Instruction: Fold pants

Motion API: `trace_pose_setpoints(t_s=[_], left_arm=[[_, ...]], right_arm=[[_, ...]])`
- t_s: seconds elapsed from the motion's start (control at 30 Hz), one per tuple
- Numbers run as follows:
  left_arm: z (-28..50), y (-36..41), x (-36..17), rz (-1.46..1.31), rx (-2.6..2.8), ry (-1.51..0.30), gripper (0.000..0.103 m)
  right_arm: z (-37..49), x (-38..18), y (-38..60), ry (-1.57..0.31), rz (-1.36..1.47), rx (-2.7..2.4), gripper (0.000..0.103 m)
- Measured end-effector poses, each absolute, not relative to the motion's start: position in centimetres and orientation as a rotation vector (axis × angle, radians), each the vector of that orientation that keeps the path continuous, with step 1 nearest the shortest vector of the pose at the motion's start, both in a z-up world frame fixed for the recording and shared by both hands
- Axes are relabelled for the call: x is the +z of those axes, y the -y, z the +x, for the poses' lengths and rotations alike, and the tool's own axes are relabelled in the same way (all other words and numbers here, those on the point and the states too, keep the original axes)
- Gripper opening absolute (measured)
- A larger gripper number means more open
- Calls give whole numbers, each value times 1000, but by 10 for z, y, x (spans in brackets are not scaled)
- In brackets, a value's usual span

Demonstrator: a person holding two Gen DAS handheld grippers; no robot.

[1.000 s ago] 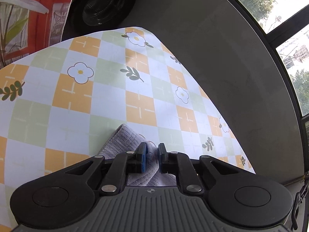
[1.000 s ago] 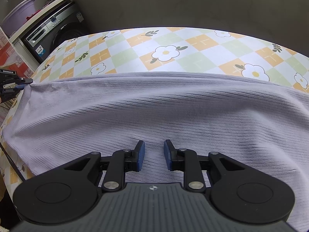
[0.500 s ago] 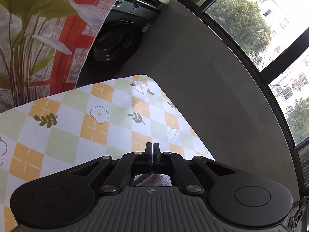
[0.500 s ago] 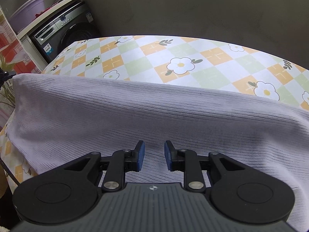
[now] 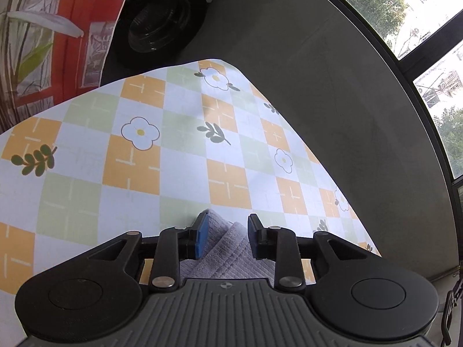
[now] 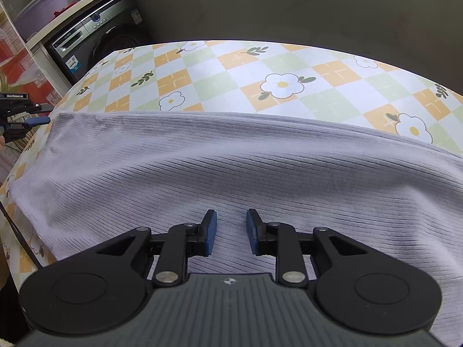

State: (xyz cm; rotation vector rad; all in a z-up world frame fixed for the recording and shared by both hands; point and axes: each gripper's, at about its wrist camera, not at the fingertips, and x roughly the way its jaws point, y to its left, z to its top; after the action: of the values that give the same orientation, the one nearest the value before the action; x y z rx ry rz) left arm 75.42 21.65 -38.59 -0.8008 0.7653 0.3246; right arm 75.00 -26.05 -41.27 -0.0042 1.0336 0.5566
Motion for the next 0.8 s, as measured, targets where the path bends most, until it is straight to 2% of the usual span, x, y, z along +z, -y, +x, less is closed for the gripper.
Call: trace_pose_setpoints(t_s=[0.17, 0.4, 0.47, 0.5, 0.53, 0.8], left_arm=[[762, -213, -395, -863, 254, -766, 32], [774, -193, -398, -656, 297, -836, 34], [776, -187, -398, -623, 305, -837, 31], [776, -184, -396, -608, 303, -826, 12], [774, -181, -394, -603, 295, -817, 8], [716, -148, -329, -628, 356, -583, 7]], right_arm=[[749, -412, 264, -1034, 4, 551, 25], [749, -415, 266, -1030, 24, 546, 25], [749, -415, 267, -1030, 25, 548, 25], [749, -415, 268, -1030, 24, 549, 25], [749, -414, 268, -1030, 22, 550, 25], [743, -407, 275, -999, 9, 535, 25]])
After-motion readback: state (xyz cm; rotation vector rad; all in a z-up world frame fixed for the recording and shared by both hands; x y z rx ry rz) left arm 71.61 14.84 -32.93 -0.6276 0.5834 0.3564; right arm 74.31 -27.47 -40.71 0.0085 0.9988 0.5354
